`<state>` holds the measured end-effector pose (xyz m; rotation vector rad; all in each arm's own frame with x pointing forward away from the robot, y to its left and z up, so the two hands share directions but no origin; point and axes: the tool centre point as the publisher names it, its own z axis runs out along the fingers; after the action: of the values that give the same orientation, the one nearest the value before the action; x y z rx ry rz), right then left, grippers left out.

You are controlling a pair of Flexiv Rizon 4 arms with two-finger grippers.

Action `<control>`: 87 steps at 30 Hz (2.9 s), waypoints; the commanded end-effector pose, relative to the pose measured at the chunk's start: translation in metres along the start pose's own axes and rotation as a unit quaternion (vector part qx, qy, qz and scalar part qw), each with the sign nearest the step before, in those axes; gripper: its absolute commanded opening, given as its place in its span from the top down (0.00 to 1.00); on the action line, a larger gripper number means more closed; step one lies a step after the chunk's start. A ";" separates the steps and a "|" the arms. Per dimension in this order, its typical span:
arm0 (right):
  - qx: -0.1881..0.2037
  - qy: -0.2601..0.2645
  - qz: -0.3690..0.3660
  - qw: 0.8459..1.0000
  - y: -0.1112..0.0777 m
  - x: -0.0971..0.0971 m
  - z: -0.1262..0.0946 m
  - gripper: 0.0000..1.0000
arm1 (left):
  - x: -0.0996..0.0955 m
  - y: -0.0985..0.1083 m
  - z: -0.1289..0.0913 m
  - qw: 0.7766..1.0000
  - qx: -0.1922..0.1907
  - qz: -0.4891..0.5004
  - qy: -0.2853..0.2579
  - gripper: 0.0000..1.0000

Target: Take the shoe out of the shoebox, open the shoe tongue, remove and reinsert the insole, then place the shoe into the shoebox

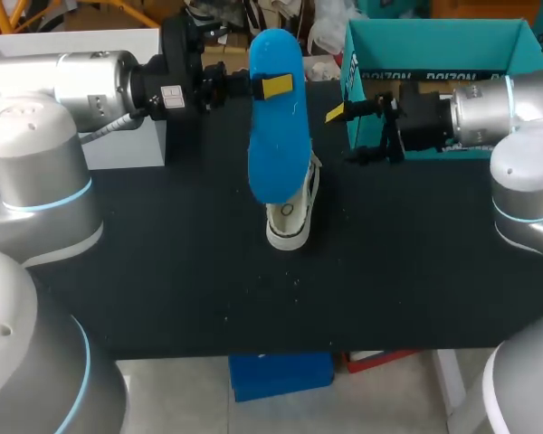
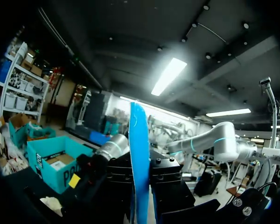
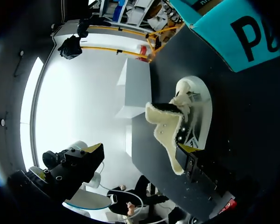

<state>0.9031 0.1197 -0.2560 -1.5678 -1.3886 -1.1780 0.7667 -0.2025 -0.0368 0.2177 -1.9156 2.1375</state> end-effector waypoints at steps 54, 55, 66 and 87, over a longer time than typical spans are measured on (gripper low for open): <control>-0.019 0.035 -0.007 0.999 -0.005 0.010 -0.007 0.00 | 0.074 0.123 0.001 0.771 -0.107 0.621 -0.089 1.00; -0.019 0.035 -0.007 0.999 -0.005 0.010 -0.007 0.00 | 0.074 0.127 -0.001 0.769 -0.095 0.627 -0.082 1.00; -0.019 0.035 -0.007 0.999 -0.005 0.010 -0.007 0.00 | 0.079 0.148 -0.009 0.745 -0.132 0.653 -0.033 1.00; -0.019 0.035 -0.007 0.999 -0.005 0.010 -0.007 0.00 | 0.110 0.184 0.013 0.616 -0.122 0.778 -0.020 1.00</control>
<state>0.8968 0.1160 -0.2435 -1.5284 -1.3444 -1.2597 0.6174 -0.2230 -0.1706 -2.2101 -2.6329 2.2560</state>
